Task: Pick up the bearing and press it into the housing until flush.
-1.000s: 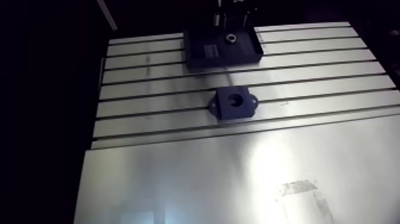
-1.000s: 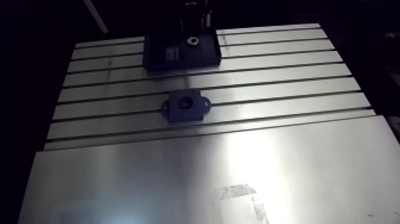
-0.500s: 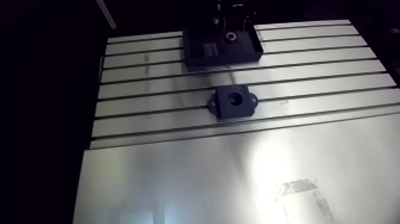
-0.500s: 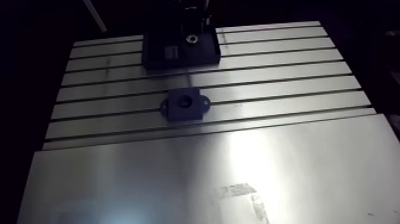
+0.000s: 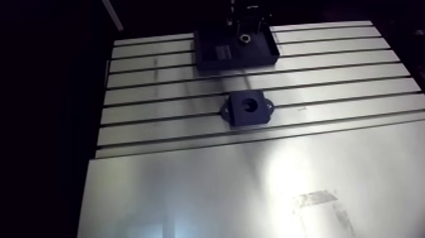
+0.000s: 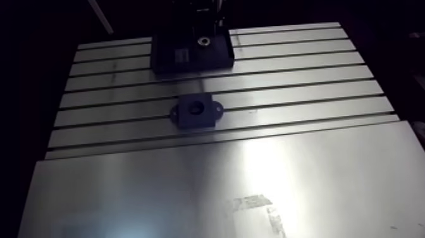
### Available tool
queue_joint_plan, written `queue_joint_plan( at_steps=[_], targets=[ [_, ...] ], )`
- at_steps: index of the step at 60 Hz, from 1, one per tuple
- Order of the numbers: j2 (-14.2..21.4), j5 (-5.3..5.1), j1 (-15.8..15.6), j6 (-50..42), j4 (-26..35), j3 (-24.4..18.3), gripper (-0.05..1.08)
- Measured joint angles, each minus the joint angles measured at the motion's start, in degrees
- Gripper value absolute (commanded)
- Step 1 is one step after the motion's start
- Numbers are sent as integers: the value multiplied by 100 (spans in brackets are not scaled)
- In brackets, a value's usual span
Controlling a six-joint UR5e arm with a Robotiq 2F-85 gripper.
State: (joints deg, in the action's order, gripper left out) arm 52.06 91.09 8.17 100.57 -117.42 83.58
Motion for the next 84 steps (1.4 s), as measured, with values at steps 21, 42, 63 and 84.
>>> queue_joint_plan(
  at_steps=[21, 42, 63, 84],
  targets=[
    [-4, -7, -3, 10, -21, 12, 41],
    [-18, -5, 2, 18, -78, 13, 41],
    [-54, -1, 8, 20, -107, 11, 41],
    [-60, -3, 9, 20, -110, 41, 41]
  ],
)
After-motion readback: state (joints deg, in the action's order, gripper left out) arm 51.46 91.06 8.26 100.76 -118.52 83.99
